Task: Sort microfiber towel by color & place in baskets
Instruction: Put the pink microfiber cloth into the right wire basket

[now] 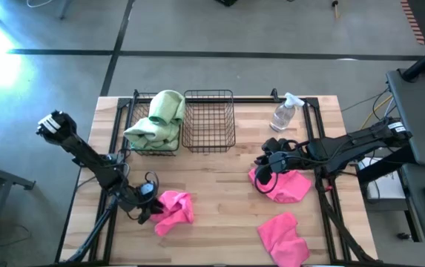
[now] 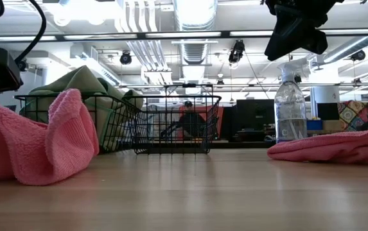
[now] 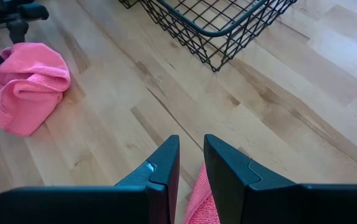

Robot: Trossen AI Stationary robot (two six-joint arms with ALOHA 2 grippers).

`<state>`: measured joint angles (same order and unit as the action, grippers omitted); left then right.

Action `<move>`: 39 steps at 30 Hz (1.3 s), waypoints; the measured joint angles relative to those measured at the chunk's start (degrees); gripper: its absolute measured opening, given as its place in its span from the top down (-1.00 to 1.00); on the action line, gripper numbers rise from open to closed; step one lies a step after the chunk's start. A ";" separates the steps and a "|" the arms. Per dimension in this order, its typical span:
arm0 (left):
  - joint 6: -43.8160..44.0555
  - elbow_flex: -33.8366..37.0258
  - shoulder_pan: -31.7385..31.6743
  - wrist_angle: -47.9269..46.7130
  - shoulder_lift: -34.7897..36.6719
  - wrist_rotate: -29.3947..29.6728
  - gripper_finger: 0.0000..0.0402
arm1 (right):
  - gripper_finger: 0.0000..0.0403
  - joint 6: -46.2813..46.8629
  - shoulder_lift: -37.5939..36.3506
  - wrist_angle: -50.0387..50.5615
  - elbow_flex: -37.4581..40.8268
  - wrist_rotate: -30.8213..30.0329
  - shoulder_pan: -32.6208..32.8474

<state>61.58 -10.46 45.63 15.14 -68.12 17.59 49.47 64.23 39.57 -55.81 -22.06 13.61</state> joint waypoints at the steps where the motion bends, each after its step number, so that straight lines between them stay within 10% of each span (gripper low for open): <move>1: 0.08 0.00 0.00 0.00 -0.34 -0.03 0.37 | 0.66 0.02 0.00 0.00 0.00 0.00 0.00; 24: 0.24 -0.02 -0.37 12.45 -6.83 1.39 0.38 | 0.66 0.04 0.00 -0.04 0.00 -0.26 0.00; 39: 0.25 -0.02 -0.35 12.92 -6.49 1.37 0.98 | 0.66 -0.61 0.00 -0.02 0.00 -0.44 0.00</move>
<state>61.82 -10.48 45.28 28.05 -74.61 18.96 48.86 64.23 39.55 -55.81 -22.50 13.61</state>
